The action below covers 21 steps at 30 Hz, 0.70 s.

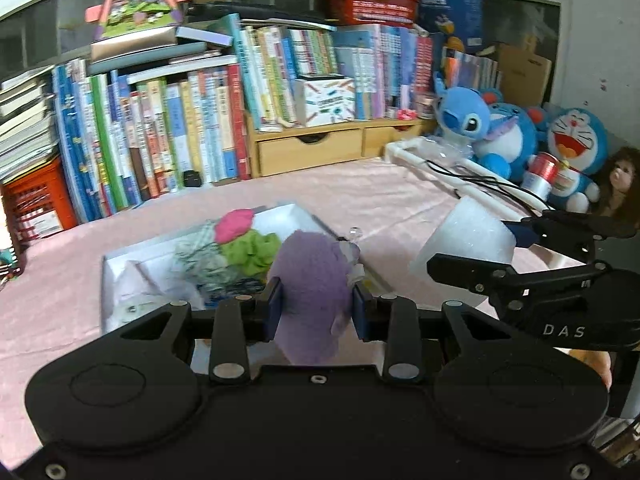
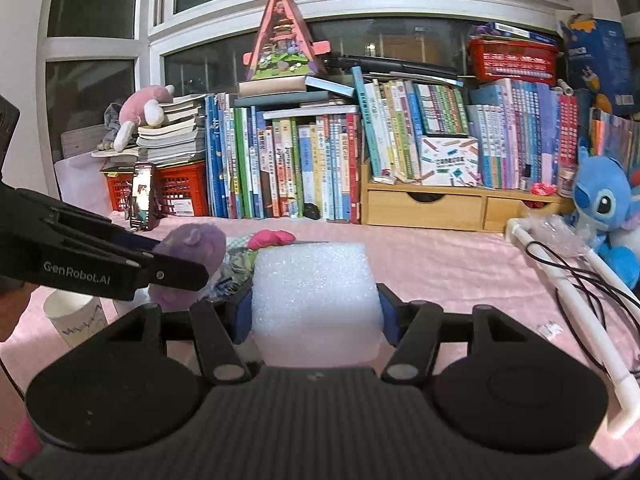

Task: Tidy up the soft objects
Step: 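Lift and carry the purple plush and foam block over the silver tray with both tools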

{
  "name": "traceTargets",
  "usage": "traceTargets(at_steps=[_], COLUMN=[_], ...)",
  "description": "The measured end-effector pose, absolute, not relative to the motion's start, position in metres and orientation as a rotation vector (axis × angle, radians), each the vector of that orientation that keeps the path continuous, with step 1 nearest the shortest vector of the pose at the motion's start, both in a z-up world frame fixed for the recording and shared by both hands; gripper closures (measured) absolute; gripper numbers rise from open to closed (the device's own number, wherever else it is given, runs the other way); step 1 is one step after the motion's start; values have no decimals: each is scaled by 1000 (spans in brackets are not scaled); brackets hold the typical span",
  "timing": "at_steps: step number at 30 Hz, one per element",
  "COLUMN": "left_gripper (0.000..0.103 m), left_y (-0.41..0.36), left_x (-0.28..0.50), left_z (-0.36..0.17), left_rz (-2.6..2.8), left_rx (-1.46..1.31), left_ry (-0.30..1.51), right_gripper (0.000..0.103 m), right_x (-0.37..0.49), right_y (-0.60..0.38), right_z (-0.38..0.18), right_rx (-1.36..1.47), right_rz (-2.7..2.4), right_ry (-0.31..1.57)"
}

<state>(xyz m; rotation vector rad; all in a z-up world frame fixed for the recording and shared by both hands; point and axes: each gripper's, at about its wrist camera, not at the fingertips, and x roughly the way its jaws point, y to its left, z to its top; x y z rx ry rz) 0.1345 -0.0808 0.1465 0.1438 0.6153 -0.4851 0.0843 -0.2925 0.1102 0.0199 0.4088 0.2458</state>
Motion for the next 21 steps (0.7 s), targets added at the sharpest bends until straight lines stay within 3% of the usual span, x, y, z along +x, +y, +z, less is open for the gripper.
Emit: traceTargets(at_steps=[21], left_gripper=[70], left_y=[-26], left_x=[200], left_z=[145], left_rz=[-304], left_rx=[138], left_ry=[658], right_gripper=[38], right_x=[149], right_y=[-248], right_z=[127], right_rx=[-2], right_rz=[287], right_ry=[481])
